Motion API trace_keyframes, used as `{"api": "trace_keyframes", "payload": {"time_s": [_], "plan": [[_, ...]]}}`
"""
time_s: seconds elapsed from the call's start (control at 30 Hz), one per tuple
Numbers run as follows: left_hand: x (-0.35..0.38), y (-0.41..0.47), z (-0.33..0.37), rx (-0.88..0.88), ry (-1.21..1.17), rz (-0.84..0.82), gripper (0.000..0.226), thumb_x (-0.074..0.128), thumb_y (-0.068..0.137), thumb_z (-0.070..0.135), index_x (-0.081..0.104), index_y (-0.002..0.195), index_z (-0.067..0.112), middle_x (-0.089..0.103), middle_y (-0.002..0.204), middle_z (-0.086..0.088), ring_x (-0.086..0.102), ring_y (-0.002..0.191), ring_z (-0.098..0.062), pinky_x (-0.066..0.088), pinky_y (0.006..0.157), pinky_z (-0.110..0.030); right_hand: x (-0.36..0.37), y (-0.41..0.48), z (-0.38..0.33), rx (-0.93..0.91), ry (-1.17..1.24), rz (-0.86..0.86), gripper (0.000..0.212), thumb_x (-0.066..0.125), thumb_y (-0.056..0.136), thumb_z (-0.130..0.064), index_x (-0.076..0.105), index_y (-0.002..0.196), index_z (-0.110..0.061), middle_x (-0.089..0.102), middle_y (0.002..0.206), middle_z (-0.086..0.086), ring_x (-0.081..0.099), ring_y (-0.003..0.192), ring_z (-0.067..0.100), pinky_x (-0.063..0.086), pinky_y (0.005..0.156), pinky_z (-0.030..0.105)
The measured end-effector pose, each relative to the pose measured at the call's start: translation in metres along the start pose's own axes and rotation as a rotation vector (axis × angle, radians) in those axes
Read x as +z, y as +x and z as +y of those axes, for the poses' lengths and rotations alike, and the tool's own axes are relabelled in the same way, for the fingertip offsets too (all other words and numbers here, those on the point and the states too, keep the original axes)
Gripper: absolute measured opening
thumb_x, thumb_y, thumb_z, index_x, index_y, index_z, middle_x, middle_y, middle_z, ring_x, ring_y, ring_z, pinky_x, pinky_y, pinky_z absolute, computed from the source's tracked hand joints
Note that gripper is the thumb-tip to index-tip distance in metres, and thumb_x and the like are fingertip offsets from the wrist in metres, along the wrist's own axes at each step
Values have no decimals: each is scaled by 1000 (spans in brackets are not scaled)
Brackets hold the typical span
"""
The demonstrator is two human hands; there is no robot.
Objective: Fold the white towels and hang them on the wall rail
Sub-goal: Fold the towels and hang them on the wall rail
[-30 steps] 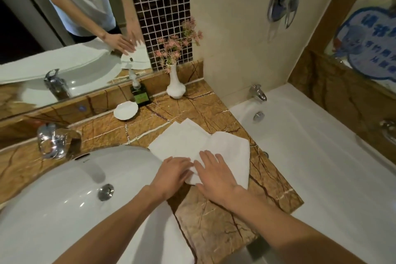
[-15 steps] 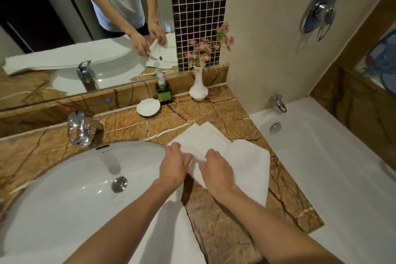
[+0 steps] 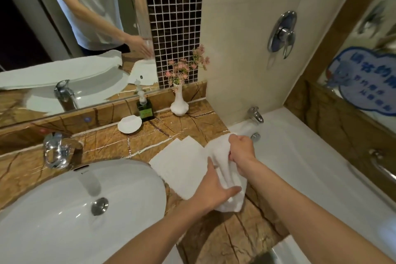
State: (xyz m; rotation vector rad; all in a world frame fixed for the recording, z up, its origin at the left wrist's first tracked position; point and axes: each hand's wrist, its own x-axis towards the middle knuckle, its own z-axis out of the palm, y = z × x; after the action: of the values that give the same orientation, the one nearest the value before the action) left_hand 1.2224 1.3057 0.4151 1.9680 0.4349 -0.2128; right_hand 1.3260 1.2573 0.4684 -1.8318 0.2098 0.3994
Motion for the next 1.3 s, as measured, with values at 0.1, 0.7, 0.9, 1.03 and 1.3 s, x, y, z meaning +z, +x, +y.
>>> {"api": "trace_keyframes", "payload": {"time_s": [0.1, 0.7, 0.9, 1.03, 1.3], "plan": [[19, 0, 0, -18, 67, 46, 131, 71, 65, 64, -26, 145, 25, 23, 155, 3, 34, 137, -21, 33, 109, -35, -14, 6, -23, 129, 343, 69, 12, 48, 90, -15, 52, 82, -7, 53, 74, 10, 56, 72, 25, 54, 73, 43], [-49, 39, 2, 160, 270, 387, 42, 51, 81, -5, 65, 112, 19, 67, 110, 1, 59, 100, -17, 45, 82, -25, -73, 41, -75, 82, 235, 325, 15, 59, 88, -13, 55, 101, -6, 65, 107, 18, 68, 85, 35, 58, 71, 40], [-87, 53, 25, 144, 132, 455, 34, 57, 74, 0, 68, 102, 16, 67, 94, 4, 60, 87, -14, 50, 69, -31, -74, 36, -41, 4, -99, 240, 26, 46, 91, 0, 66, 91, -17, 59, 106, 14, 60, 88, 33, 59, 72, 41], [-111, 54, 45, 163, 88, 483, 24, 58, 71, 3, 69, 89, 13, 67, 81, 0, 61, 76, -17, 47, 60, -31, -77, 38, -25, -37, -350, 37, 25, 47, 92, -2, 69, 102, -4, 62, 114, 17, 58, 96, 31, 55, 80, 39], [-162, 50, 85, 200, 257, 437, 10, 63, 74, 6, 70, 75, 14, 66, 70, -2, 59, 65, -16, 43, 50, -26, -69, 36, 2, -435, -1125, -106, 25, 66, 86, -26, 69, 107, -13, 56, 112, 9, 56, 99, 26, 50, 83, 36]]}}
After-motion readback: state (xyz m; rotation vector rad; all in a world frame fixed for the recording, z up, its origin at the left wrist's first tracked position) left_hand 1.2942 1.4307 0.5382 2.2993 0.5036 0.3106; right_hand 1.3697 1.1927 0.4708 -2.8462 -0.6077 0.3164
